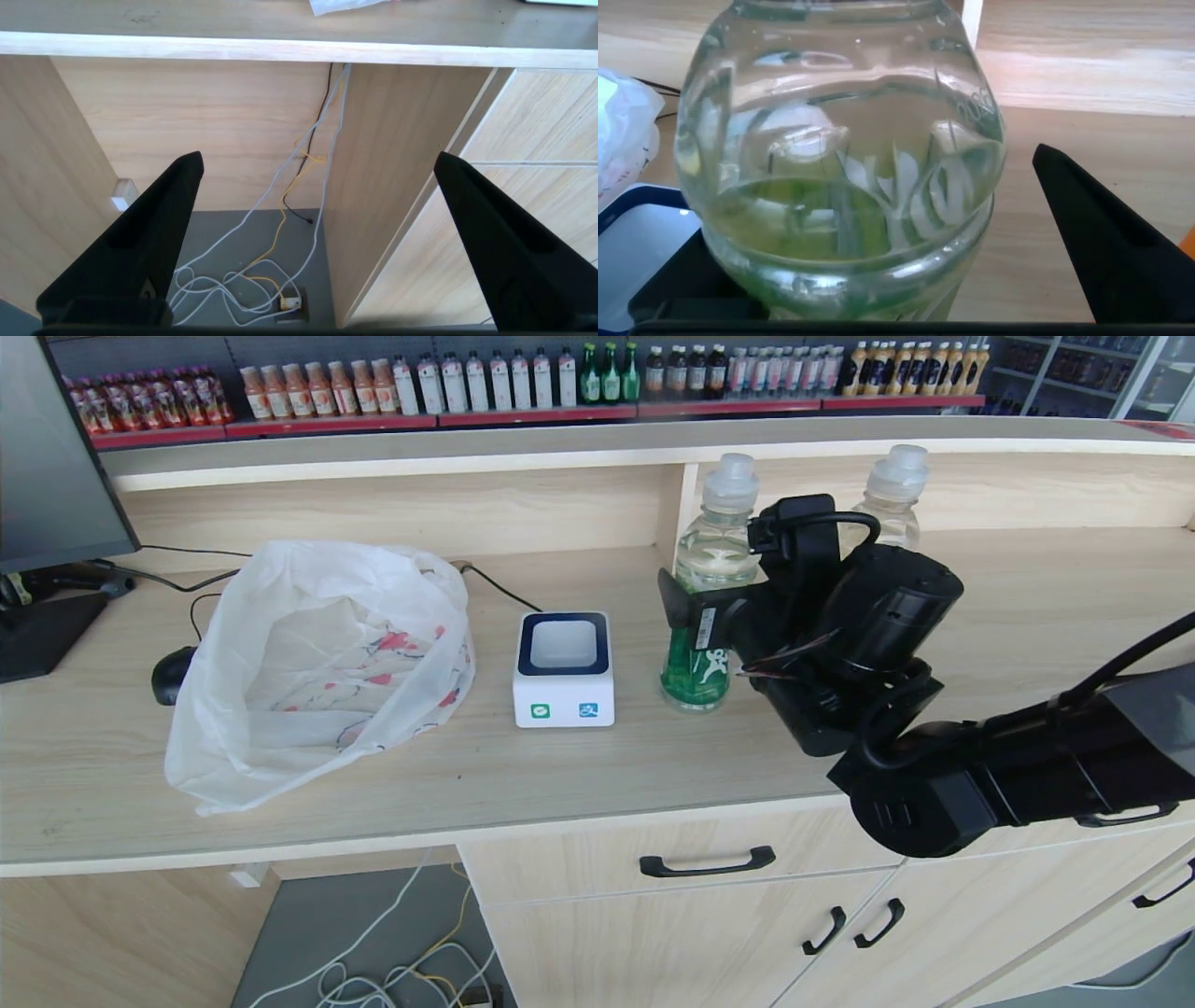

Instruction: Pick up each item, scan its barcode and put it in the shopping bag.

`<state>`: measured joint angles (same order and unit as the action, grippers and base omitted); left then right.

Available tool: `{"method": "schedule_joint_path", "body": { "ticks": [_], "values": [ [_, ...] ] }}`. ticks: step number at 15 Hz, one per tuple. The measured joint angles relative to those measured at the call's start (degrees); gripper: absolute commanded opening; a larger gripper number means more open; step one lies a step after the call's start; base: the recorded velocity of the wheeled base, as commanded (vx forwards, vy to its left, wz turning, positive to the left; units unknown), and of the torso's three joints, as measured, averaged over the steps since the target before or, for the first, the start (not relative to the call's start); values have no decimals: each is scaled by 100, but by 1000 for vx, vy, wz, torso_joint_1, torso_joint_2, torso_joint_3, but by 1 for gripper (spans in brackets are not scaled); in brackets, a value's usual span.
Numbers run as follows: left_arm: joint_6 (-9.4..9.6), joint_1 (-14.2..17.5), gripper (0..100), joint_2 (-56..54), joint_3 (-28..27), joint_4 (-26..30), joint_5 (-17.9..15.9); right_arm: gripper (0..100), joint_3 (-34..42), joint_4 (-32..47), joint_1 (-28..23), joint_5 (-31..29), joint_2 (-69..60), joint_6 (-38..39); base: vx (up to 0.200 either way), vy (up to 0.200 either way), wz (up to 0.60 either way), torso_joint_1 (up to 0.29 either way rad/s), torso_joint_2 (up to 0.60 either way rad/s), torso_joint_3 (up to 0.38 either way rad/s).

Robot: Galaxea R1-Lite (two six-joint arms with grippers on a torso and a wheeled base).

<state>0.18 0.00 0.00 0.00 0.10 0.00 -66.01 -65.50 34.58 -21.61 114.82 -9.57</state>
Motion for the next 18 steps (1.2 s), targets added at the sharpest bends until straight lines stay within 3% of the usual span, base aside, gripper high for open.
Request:
{"method": "schedule_joint_path", "body": {
  "ticks": [2,3,18],
  "values": [
    [0,0,100,0,0,0,0,100,-13,0,0,0,9,-6,0,0,0,0,0,0],
    [0,0,100,0,0,0,0,0,-22,0,4,0,11,-9,0,0,0,0,0,0],
    [0,0,100,0,0,-2,0,0,-295,-7,190,202,-333,-28,0,0,0,0,0,0]
  ]
}}
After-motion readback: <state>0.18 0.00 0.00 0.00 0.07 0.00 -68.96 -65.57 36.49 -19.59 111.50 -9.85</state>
